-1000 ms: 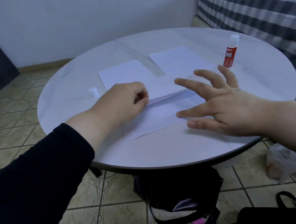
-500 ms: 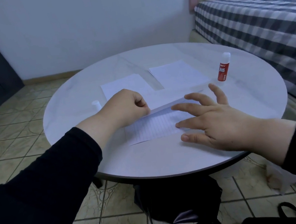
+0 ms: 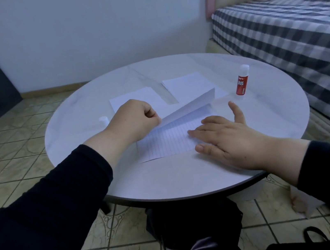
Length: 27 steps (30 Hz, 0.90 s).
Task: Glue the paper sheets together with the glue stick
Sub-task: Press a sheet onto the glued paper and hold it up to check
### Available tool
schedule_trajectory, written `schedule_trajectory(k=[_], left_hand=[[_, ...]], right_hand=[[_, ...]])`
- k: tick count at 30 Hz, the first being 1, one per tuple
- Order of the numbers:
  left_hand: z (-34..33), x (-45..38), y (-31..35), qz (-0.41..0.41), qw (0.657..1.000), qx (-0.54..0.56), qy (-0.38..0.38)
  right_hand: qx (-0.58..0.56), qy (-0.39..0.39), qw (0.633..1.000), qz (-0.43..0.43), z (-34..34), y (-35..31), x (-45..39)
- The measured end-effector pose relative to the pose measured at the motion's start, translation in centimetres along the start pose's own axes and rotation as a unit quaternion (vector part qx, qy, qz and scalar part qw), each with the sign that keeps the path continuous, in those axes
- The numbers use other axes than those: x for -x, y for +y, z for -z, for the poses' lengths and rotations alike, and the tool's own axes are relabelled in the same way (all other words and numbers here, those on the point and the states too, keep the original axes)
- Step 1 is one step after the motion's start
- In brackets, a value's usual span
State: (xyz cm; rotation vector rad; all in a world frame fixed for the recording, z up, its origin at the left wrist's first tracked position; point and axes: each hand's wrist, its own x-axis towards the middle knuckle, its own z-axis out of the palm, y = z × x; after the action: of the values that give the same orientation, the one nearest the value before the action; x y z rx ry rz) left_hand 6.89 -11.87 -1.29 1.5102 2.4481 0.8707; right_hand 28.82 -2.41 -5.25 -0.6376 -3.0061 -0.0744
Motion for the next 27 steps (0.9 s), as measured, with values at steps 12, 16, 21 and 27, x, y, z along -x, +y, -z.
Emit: schedule_trajectory(k=[12,16,21,27], left_hand=[[1.4,-1.6,0.3,-0.041,0.997,-0.034,0.063],[3.1,-3.4,0.7,-0.037,0.994,-0.069,0.08],[4.9,-5.3,0.4,-0.007,0.994,-0.059,0.095],[6.7,-6.8,-0.9,0.014,0.984,-0.101,0.148]], right_hand=[[-0.036,-0.065,0.997,-0.009,0.8,0.5,-0.7],[-0.039,-0.053,0.998,-0.005,0.9,0.7,-1.0],[-0.042,-0.063,0.997,-0.004,0.9,1.0,-1.2],[-0.064,-0.048,0.997,0.008,0.9,1.1,-1.3]])
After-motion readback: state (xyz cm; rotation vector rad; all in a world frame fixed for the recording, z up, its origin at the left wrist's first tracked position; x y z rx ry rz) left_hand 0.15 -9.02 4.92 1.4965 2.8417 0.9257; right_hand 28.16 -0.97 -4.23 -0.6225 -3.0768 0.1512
